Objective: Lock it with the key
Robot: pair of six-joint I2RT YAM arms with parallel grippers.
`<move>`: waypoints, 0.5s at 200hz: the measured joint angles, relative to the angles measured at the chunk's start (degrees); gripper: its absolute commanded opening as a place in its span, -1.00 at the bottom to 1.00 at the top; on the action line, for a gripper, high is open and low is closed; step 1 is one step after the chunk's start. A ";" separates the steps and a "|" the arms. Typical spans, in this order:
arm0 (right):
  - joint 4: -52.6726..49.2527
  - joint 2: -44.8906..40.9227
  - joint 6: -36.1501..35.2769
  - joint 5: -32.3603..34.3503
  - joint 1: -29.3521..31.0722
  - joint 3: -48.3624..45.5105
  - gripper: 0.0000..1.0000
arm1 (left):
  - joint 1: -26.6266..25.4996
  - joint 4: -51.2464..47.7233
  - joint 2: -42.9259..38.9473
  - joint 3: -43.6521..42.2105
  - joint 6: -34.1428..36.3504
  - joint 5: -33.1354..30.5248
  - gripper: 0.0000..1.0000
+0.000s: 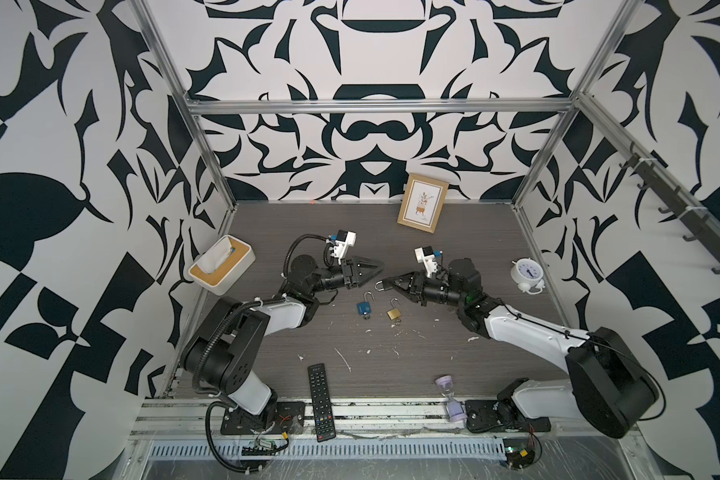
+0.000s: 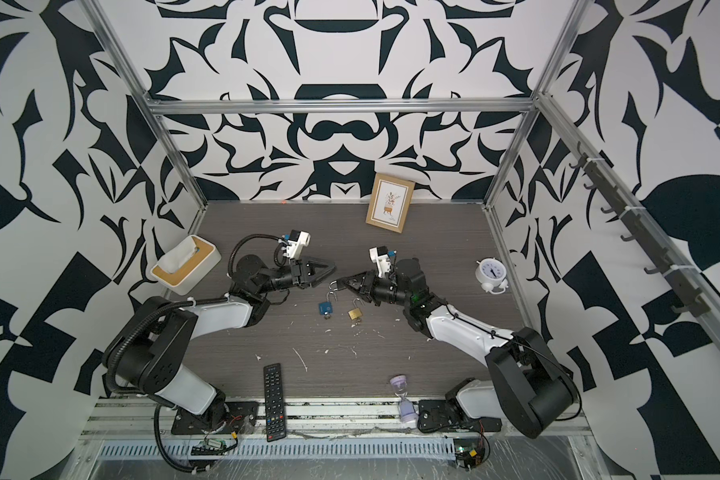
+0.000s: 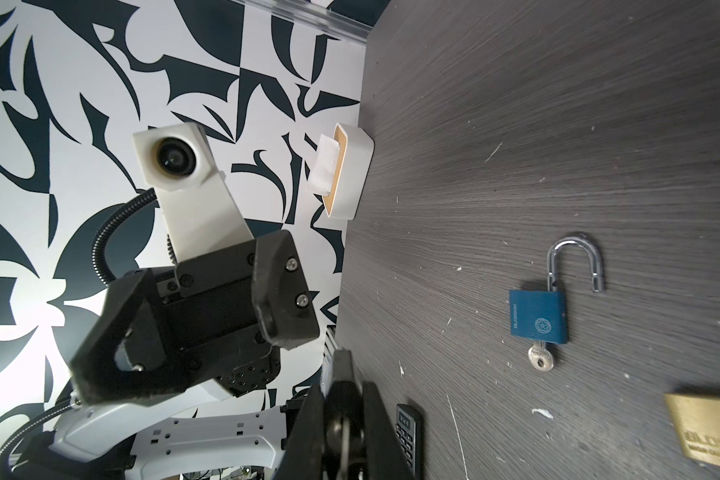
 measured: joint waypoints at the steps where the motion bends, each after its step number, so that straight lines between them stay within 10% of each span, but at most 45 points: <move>1: 0.00 0.00 -0.02 0.00 0.00 0.02 -1.00 | 0.00 -0.42 -0.28 -0.04 0.26 -0.07 0.19; 100: 0.20 1.70 0.04 2.16 0.00 0.39 -1.00 | -0.50 -22.36 -12.66 -1.11 13.66 -3.74 0.24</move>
